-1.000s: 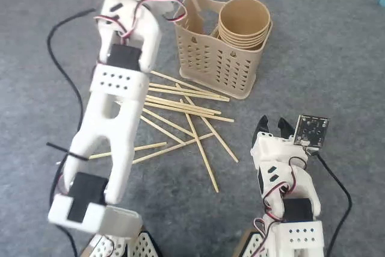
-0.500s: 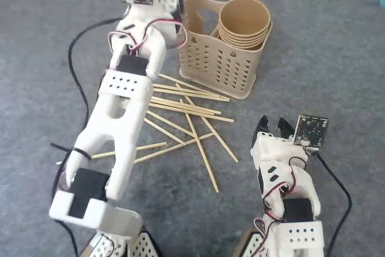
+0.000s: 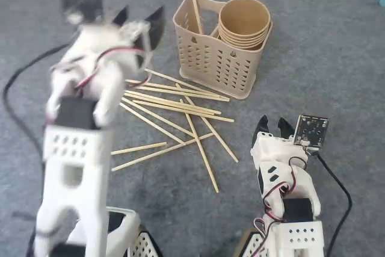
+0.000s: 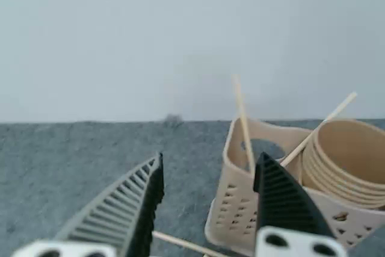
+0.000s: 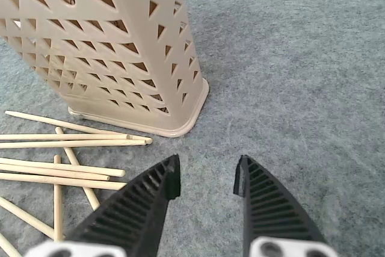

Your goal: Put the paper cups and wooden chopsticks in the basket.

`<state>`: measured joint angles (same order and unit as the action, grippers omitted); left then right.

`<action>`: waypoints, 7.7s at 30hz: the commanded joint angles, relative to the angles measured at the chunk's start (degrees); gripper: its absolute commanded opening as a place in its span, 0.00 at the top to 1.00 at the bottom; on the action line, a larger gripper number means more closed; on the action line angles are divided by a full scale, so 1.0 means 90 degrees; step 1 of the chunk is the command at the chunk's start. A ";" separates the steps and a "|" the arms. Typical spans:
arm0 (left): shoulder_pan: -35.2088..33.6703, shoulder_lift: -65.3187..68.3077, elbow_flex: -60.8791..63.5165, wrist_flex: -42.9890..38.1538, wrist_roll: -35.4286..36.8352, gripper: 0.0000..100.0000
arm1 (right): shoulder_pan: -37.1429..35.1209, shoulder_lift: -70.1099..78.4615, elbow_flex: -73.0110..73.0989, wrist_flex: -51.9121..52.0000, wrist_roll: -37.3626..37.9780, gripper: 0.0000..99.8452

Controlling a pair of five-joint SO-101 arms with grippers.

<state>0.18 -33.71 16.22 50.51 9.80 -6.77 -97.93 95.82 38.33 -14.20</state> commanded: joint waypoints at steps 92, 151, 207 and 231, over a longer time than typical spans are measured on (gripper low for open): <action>-0.3448 0.1289 0.4733 -0.2178 0.0234 0.76 | -0.4029 0.6930 -0.8039 0.2437 0.2178 0.99; -0.3175 0.1289 0.4723 -0.2100 0.0215 0.76 | -0.1421 0.5612 -0.8039 -0.1031 0.0283 0.98; -0.1905 0.7131 -0.2896 0.3507 0.2335 0.99 | -0.0913 -0.0386 0.0088 0.1490 0.1446 0.98; -0.0606 0.2071 -0.2886 0.1983 0.0586 0.99 | -0.0679 -0.0405 0.0088 0.1460 0.1446 0.98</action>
<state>-8.70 -5.14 -9.01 74.86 19.12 -14.42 -99.78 95.82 51.69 -2.24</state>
